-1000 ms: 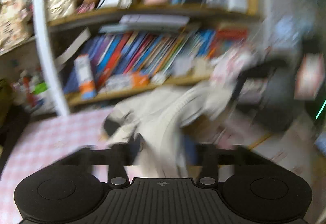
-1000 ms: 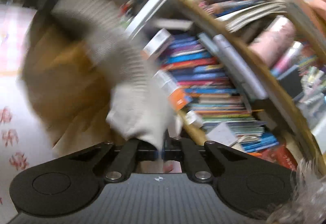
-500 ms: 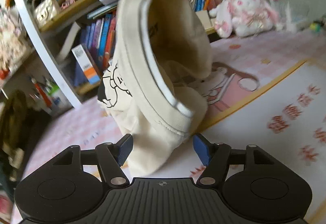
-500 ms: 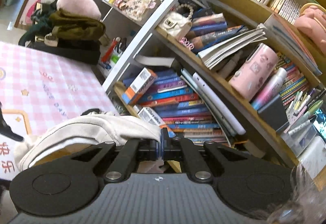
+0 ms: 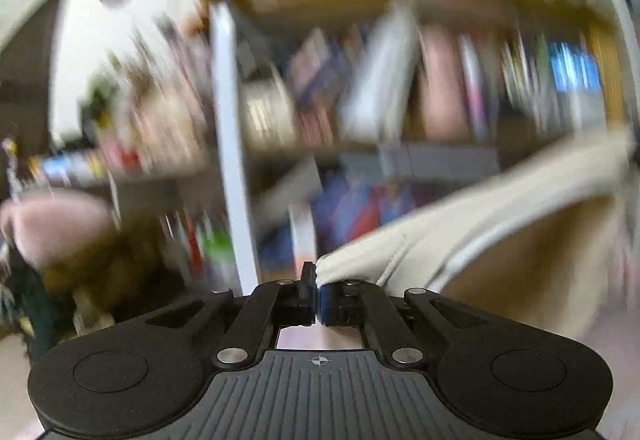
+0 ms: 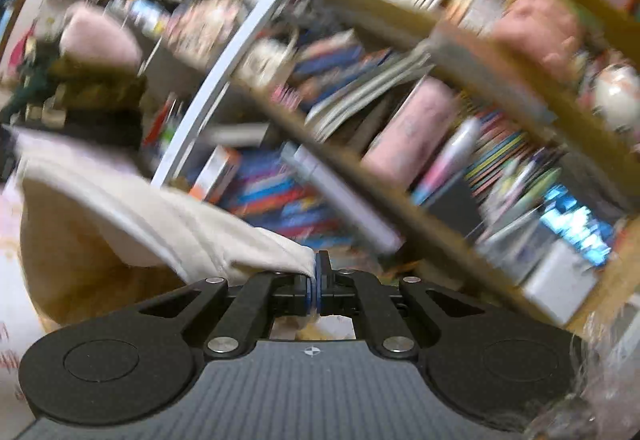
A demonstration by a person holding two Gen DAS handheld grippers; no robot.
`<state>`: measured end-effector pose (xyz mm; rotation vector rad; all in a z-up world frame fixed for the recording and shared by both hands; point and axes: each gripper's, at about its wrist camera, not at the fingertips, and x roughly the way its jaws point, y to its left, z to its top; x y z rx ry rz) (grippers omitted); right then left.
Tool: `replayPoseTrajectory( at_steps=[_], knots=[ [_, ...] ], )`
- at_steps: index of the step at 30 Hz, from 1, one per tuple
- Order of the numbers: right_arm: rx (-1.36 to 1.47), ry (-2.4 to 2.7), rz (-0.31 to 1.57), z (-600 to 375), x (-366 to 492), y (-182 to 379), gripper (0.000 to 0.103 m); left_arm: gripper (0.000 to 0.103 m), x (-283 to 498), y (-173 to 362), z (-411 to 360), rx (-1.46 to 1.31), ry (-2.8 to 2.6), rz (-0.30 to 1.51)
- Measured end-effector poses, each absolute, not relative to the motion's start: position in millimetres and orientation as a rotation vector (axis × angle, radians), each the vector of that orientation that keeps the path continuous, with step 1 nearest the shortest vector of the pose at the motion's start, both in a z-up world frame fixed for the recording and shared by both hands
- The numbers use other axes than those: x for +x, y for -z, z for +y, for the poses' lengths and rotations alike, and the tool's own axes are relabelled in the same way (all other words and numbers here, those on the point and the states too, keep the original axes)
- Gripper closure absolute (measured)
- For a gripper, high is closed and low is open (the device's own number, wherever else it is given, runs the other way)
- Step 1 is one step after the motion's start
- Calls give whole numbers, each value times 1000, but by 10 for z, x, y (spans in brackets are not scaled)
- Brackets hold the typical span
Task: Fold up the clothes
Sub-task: 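Grasp the cream T-shirt with both grippers and lift it off the mat, then lower the cream T-shirt onto the mat and spread it flat with both grippers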
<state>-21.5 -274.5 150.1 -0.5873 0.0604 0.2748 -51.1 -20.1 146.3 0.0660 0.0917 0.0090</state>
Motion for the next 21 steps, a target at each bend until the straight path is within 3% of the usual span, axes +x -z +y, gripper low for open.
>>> replayPoseTrajectory(
  at_steps=[6, 11, 14, 16, 21],
  knots=[
    [-461, -252, -324, -2917, -937, -2429, 101, 101, -1115, -2708, -113, 31, -39, -445],
    [-370, -242, -646, -3028, -1536, -3041, 101, 101, -1449, -3148, -90, 21, 8, -718],
    [-328, -267, -696, -3092, -1665, -3194, 101, 101, -1307, -3136, -49, 22, 43, -683],
    [-276, -324, -606, -3144, -1527, -3200, 101, 101, -984, -2993, 1, 21, 67, -543],
    [-222, -376, -81, -3051, -522, -2595, 101, 101, 233, -1971, 112, 100, 114, 31]
  ],
)
